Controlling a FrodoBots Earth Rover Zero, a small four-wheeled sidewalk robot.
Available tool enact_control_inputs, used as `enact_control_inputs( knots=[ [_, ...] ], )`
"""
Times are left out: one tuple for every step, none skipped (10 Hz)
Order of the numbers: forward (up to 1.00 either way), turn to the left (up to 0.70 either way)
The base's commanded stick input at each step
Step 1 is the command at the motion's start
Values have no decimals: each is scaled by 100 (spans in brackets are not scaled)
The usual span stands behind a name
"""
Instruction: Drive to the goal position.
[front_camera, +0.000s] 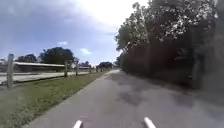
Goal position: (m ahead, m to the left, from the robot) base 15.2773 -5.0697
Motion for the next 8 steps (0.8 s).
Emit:
enact_control_inputs(
  knots=[
    [50,0],
    [50,0],
    [50,0],
    [50,0],
    [50,0],
    [50,0],
    [50,0],
    [50,0]
  ],
)
